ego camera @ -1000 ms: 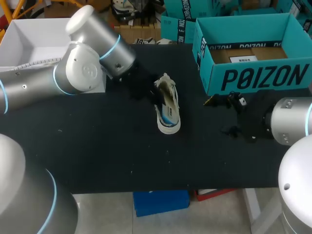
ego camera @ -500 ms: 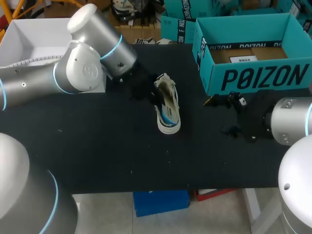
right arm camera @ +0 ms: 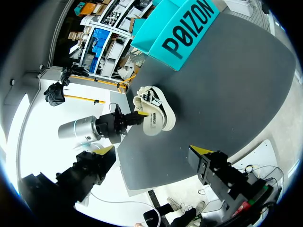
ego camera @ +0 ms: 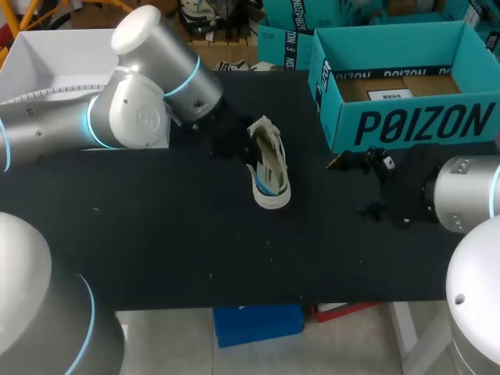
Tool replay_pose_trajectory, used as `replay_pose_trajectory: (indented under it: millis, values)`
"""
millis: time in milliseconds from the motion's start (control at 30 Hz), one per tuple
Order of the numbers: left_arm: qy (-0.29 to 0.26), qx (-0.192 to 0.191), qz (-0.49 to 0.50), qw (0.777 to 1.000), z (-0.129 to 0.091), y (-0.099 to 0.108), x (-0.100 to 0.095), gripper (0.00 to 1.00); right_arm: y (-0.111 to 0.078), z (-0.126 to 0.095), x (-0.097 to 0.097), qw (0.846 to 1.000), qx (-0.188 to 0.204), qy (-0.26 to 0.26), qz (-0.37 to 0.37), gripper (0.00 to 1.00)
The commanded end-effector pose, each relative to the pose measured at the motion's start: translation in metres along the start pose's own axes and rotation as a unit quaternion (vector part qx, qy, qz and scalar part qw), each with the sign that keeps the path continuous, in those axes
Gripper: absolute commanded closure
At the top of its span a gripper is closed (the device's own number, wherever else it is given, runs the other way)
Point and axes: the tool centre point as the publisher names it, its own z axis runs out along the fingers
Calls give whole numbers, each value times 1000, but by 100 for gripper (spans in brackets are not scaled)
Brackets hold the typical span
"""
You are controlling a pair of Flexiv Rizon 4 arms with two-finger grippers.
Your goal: Take the shoe out of the shoebox, open the shoe tongue, remove and reinsert the insole, then place the shoe into the shoebox
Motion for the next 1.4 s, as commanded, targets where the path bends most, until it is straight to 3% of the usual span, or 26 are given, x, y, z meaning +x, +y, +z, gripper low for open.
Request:
replay_pose_trajectory:
  millis: [33,567,800,833,867,900,933,1400]
  values:
    - [2,-12,-8,1000,2,6,-1,100,-7,1,-6,997,-78,6,7,0]
    - [5,-52,-34,998,6,23,2,100,-7,1,-6,997,-78,6,7,0]
    - [-5,-48,-32,998,4,18,-2,100,-7,1,-6,997,-78,6,7,0]
    - [-9,-45,-31,998,3,17,-2,72,-7,1,-6,997,-78,6,7,0]
    - [-11,-41,-31,999,3,15,-3,53,-7,1,-6,997,-78,6,7,0]
    - [-12,-41,-29,999,3,14,-3,11,-7,1,-6,997,-78,6,7,0]
    - [-12,-41,-28,999,2,13,-4,0,-7,1,-6,997,-78,6,7,0]
    - [-4,-50,-22,998,3,18,-1,0,-7,1,-6,997,-78,6,7,0]
